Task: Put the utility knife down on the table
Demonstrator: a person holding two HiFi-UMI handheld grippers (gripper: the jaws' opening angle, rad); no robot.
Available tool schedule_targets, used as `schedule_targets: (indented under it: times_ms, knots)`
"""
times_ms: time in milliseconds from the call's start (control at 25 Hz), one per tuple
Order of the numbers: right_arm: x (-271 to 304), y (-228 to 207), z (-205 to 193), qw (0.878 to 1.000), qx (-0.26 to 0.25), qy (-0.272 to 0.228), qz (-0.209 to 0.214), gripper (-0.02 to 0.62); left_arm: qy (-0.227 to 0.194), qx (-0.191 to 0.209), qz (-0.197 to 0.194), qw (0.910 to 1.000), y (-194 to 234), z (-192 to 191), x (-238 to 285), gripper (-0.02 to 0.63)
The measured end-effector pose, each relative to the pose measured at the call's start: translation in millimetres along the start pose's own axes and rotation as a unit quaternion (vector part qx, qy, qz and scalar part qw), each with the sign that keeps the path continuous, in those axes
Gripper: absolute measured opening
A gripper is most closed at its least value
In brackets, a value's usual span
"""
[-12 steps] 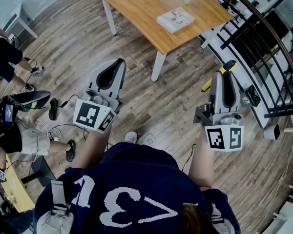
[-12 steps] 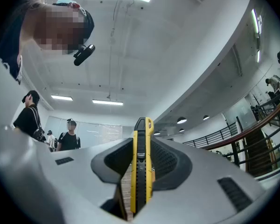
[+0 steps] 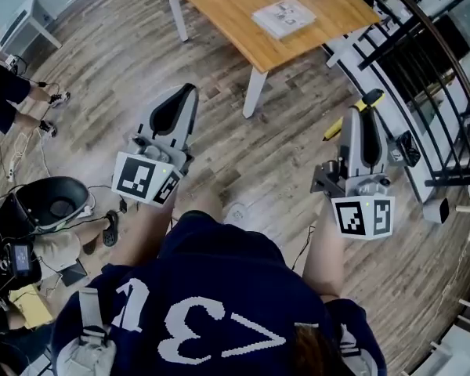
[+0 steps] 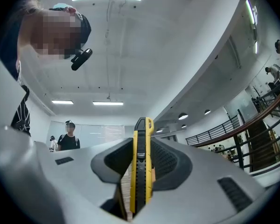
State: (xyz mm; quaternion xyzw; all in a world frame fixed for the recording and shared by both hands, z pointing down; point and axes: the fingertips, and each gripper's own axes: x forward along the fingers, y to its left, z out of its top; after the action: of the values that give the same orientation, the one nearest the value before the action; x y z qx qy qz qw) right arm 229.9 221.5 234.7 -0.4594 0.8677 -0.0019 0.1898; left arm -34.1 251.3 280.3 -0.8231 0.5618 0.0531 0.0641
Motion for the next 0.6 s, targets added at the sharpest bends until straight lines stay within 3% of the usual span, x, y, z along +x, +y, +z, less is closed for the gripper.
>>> schedule_targets:
  times_ms: [320,600]
  knots:
    - [45.3,-17.2,-13.2,1.0,0.001,0.004,0.005,0.124,0.0,-0.003,0.0,1.0,27.5,-10.8,38.2,0.025]
    - [127.6,-22.3,-30.1,1.0,-0.014,-0.006,-0.006,0.124,-0.01,0.0,-0.025,0.9996,95.9,-18.5,101.6,0.025]
